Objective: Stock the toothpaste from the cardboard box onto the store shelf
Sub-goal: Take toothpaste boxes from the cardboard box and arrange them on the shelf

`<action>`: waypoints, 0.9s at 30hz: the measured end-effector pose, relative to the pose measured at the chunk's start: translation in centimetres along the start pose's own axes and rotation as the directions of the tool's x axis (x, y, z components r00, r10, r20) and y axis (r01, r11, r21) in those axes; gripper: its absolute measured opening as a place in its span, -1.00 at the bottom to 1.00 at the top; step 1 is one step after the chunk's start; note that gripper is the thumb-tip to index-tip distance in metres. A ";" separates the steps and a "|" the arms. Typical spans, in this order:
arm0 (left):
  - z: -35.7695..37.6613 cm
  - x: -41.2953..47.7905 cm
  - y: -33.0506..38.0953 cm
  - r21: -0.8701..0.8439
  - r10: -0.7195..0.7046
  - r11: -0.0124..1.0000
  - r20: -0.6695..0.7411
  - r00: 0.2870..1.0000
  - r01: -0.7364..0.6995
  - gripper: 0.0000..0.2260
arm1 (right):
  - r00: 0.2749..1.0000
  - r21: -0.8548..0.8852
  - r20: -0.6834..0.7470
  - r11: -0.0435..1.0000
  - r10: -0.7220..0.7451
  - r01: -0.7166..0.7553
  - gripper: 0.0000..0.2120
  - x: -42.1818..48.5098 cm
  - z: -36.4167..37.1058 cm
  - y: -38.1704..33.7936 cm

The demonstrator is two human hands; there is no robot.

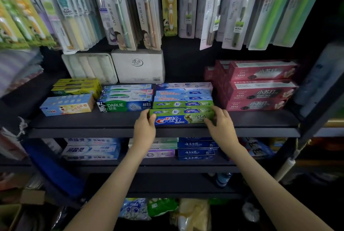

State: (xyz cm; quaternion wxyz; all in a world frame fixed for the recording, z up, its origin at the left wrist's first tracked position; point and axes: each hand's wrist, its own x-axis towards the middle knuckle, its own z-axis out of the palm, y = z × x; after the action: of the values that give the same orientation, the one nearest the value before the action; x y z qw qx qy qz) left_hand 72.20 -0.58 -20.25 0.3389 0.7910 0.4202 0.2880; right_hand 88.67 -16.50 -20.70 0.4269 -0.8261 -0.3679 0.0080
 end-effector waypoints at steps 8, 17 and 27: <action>1.3 -0.1 1.8 0.085 -0.041 0.995 -0.048 0.998 0.045 -0.65 | 0.998 0.001 0.006 0.998 0.063 -0.063 -0.56 0.8 0.1 1.4; 1.1 -2.2 4.7 0.104 -0.071 0.991 -0.087 0.994 0.080 -0.51 | 0.999 0.053 -0.046 0.999 0.010 -0.008 -0.47 -1.1 -1.2 1.6; 7.7 -12.5 15.1 0.064 0.610 0.722 0.411 0.678 -0.689 -0.65 | 0.973 -0.244 -0.215 0.969 -0.079 0.025 -0.60 -12.7 -12.7 4.0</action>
State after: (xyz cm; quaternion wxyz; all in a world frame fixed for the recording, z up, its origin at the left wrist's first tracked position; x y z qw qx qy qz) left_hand 79.00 -19.85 -15.27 0.1976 0.9588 0.0687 0.1923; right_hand 85.96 -34.67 -19.29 0.3626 -0.8572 -0.3377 -0.1405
